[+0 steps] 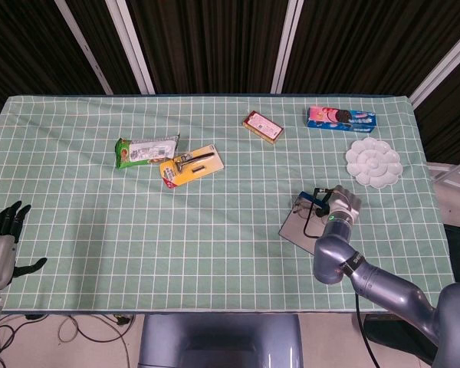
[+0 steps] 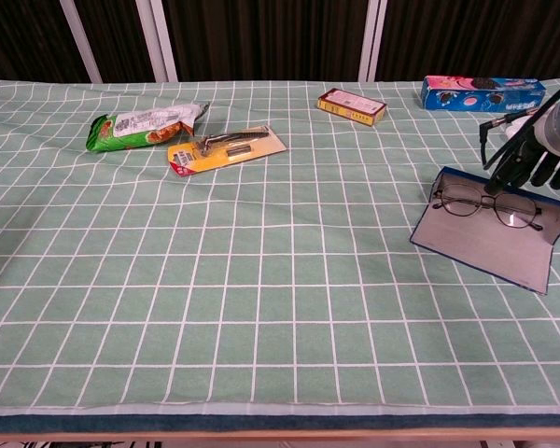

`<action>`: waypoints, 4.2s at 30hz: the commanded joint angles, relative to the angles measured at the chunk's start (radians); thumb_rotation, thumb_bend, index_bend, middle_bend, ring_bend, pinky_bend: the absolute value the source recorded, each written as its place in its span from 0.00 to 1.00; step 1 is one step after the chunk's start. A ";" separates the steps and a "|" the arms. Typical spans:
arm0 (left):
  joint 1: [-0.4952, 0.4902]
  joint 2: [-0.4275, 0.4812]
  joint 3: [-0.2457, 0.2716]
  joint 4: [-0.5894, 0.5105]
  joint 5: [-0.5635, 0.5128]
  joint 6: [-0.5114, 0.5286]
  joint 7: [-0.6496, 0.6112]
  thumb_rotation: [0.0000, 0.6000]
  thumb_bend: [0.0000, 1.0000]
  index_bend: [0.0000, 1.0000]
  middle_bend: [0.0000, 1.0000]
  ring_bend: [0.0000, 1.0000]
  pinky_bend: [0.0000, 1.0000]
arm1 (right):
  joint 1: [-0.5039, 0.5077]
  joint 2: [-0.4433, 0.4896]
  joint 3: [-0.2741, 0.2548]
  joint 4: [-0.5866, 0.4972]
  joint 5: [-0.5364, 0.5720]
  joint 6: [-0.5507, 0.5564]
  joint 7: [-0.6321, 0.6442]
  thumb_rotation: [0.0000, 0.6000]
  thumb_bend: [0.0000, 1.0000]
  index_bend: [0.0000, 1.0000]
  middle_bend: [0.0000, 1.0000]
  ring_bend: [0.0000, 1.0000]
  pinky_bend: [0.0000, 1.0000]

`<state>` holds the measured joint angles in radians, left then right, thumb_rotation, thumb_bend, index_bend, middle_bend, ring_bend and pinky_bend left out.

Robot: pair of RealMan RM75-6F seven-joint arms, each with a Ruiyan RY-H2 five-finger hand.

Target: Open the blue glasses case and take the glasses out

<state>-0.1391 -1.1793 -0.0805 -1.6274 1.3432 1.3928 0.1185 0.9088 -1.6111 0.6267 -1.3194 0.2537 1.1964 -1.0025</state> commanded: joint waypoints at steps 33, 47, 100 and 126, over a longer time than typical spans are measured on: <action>0.000 0.001 0.000 -0.001 -0.001 0.000 -0.001 1.00 0.01 0.00 0.00 0.00 0.00 | -0.001 0.000 0.009 -0.006 0.006 0.003 -0.006 1.00 0.49 0.48 0.91 0.97 1.00; 0.000 0.002 0.000 -0.002 0.000 -0.001 -0.003 1.00 0.01 0.00 0.00 0.00 0.00 | -0.001 0.015 0.018 -0.042 -0.002 0.003 0.004 1.00 0.50 0.50 0.91 0.97 1.00; 0.001 0.001 -0.003 0.003 0.007 0.005 -0.025 1.00 0.01 0.00 0.00 0.00 0.00 | -0.075 -0.005 -0.240 -0.056 -0.754 -0.212 0.532 1.00 0.49 0.50 0.91 0.96 1.00; 0.001 -0.001 -0.004 0.002 0.007 0.007 -0.022 1.00 0.01 0.00 0.00 0.00 0.00 | -0.108 -0.057 -0.265 0.034 -0.992 -0.173 0.701 1.00 0.48 0.50 0.91 0.96 1.00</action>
<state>-0.1380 -1.1800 -0.0844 -1.6252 1.3500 1.4002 0.0969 0.8021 -1.6656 0.3620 -1.2886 -0.7322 1.0206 -0.3069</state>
